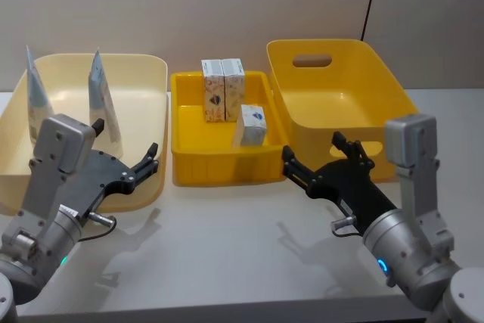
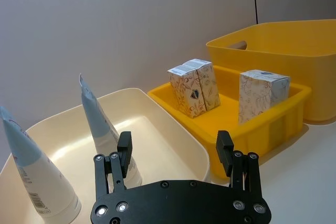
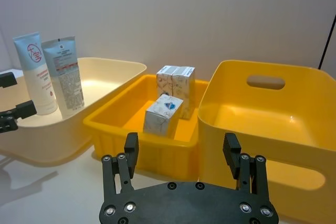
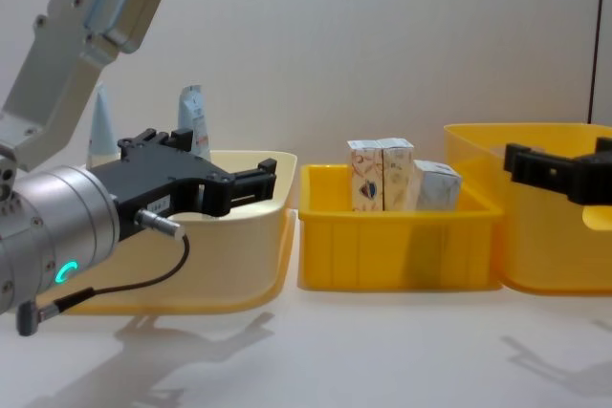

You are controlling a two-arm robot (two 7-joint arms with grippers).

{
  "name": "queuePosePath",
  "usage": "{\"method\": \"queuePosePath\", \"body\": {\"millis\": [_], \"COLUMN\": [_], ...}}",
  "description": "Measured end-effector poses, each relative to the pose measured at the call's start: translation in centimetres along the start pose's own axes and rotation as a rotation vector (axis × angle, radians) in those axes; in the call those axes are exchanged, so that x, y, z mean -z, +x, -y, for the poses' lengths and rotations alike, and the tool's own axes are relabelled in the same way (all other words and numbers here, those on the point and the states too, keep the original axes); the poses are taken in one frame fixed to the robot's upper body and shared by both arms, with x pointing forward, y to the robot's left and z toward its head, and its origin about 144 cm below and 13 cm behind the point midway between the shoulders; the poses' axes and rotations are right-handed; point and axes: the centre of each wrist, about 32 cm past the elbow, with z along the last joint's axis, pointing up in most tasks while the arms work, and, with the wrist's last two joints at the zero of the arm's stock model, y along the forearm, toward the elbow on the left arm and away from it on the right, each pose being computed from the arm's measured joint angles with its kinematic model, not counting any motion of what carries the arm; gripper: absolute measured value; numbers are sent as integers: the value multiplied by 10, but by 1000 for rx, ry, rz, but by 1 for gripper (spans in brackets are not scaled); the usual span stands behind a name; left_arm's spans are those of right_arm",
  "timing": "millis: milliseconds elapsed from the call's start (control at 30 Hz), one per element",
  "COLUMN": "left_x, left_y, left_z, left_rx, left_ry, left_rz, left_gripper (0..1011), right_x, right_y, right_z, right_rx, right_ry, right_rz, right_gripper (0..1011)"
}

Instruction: Bimanual collaborative sorting of washing and personal care products

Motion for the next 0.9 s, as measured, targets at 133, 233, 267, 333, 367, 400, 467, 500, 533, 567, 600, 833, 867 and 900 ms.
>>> {"method": "queuePosePath", "body": {"millis": [133, 233, 267, 333, 367, 400, 467, 500, 533, 567, 600, 833, 867, 900], "left_x": [0, 0, 0, 0, 0, 0, 0, 0, 0, 0, 0, 0, 0, 0], "left_y": [0, 0, 0, 0, 0, 0, 0, 0, 0, 0, 0, 0, 0, 0], "left_z": [0, 0, 0, 0, 0, 0, 0, 0, 0, 0, 0, 0, 0, 0], "left_rx": [0, 0, 0, 0, 0, 0, 0, 0, 0, 0, 0, 0, 0, 0], "left_ry": [0, 0, 0, 0, 0, 0, 0, 0, 0, 0, 0, 0, 0, 0], "left_rz": [0, 0, 0, 0, 0, 0, 0, 0, 0, 0, 0, 0, 0, 0], "left_gripper": [1000, 1000, 1000, 1000, 1000, 1000, 1000, 999, 1000, 1000, 1000, 999, 1000, 999], "right_x": [-9, -17, -18, -24, -25, -27, -31, -32, -34, -36, -37, -41, -42, -43], "right_y": [-6, -11, -13, -17, -18, -19, -23, -24, -27, -28, -29, -38, -40, -41], "right_z": [0, -1, -1, -2, -3, -3, -6, -7, -9, -11, -13, -29, -33, -35], "right_rx": [1, 3, 4, 11, 17, 20, 33, 37, 48, 52, 56, 83, 85, 85], "right_ry": [-41, -71, -79, -109, -123, -131, -156, -165, -182, -187, -193, -235, -239, -240], "right_rz": [-12, -25, -29, -41, -44, -48, -61, -64, -72, -77, -80, -99, -101, -102], "right_gripper": [1001, 1001, 1001, 1001, 1001, 1001, 1001, 1001, 1001, 1001, 1001, 1001, 1001, 1001]}}
